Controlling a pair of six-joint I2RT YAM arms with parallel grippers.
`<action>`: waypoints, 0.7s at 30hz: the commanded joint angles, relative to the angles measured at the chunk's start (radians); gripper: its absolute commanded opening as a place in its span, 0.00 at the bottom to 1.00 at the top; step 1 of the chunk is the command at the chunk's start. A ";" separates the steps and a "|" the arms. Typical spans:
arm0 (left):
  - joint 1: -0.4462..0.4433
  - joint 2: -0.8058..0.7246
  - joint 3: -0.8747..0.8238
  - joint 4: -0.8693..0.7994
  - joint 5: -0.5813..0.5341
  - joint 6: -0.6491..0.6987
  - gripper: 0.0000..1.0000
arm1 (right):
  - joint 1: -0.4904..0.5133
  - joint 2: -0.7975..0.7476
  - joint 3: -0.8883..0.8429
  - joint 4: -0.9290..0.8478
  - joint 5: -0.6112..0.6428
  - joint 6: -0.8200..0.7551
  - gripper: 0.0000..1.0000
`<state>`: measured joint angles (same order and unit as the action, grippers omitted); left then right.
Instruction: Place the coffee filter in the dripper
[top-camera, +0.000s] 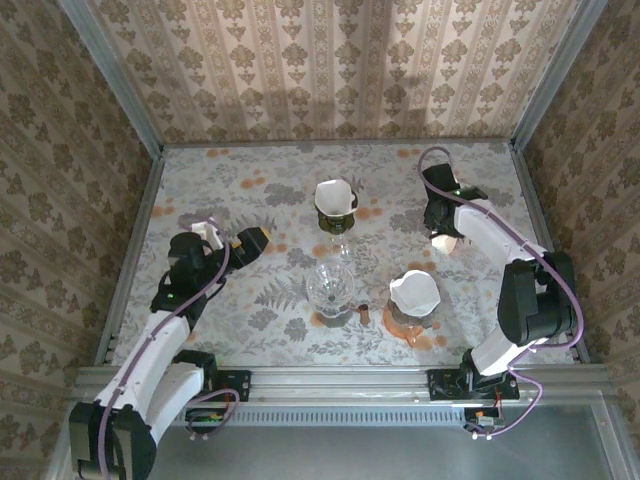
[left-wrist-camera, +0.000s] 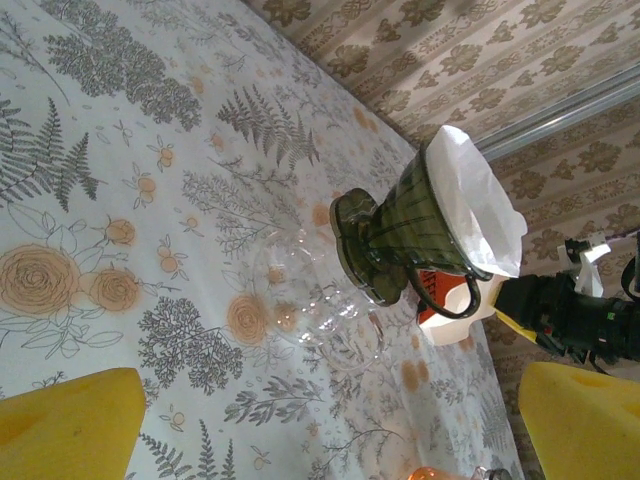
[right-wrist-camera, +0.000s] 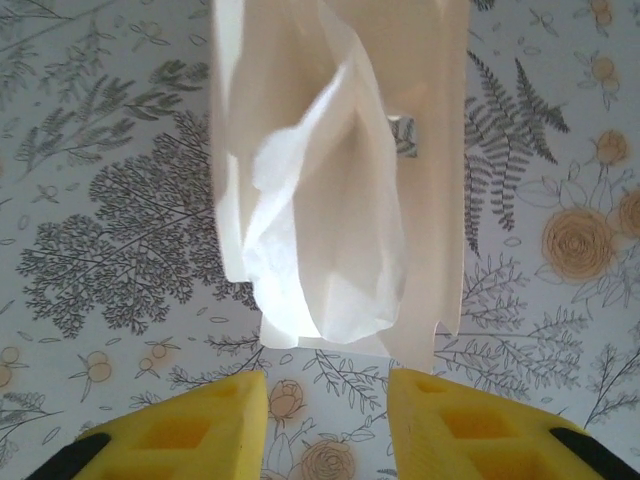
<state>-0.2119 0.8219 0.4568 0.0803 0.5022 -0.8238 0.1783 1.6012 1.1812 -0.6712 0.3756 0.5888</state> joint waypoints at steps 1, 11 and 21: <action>0.012 0.013 -0.006 0.029 0.022 -0.017 0.98 | -0.003 -0.012 -0.051 0.028 0.033 0.063 0.37; 0.014 0.018 -0.017 0.042 0.024 -0.028 0.98 | -0.007 0.027 -0.090 0.066 0.041 0.102 0.36; 0.020 0.002 -0.017 0.024 0.023 -0.026 0.99 | -0.023 0.073 -0.086 0.084 0.038 0.142 0.34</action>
<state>-0.2008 0.8421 0.4519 0.0849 0.5102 -0.8387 0.1612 1.6596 1.1019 -0.5983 0.3897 0.6998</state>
